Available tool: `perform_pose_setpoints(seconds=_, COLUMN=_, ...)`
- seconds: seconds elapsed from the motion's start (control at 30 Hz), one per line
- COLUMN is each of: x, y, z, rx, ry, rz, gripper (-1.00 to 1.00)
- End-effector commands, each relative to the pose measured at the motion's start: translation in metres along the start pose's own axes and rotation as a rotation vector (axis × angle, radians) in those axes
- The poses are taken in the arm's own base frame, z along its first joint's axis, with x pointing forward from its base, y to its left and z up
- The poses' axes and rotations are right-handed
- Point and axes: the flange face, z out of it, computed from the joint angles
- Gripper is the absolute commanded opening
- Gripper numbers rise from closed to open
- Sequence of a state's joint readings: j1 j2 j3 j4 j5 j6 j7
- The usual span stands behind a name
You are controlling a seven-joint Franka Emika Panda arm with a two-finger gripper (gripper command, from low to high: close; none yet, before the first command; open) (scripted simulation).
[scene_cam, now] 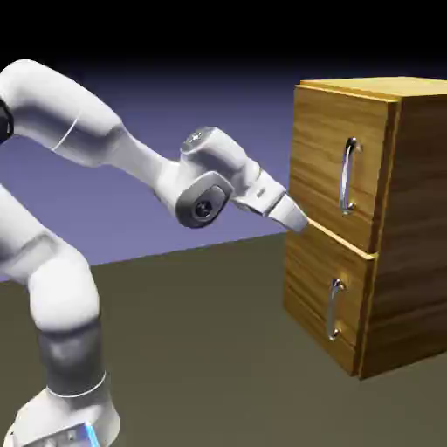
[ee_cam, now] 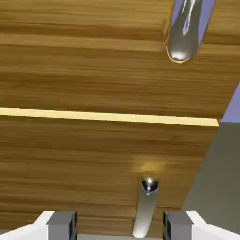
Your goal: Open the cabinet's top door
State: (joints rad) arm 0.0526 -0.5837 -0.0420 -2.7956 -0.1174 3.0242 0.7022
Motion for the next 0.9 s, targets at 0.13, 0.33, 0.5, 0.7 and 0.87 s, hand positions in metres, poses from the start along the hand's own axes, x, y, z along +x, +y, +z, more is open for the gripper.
perform_pose_setpoints(seconds=0.13, x=0.002, y=-0.017, z=-0.013, rx=0.019, ry=0.025, rz=-0.261, gripper=0.0)
perform_pose_setpoints(seconds=0.33, x=0.004, y=-0.031, z=-0.027, rx=0.028, ry=0.07, rz=-0.568, gripper=0.0)
perform_pose_setpoints(seconds=0.5, x=0.006, y=-0.038, z=-0.037, rx=0.022, ry=0.118, rz=-0.817, gripper=0.0)
perform_pose_setpoints(seconds=0.7, x=0.008, y=-0.041, z=-0.046, rx=-0.003, ry=0.187, rz=-1.108, gripper=0.0)
perform_pose_setpoints(seconds=0.87, x=0.011, y=-0.039, z=-0.051, rx=-0.04, ry=0.25, rz=-1.342, gripper=0.0)
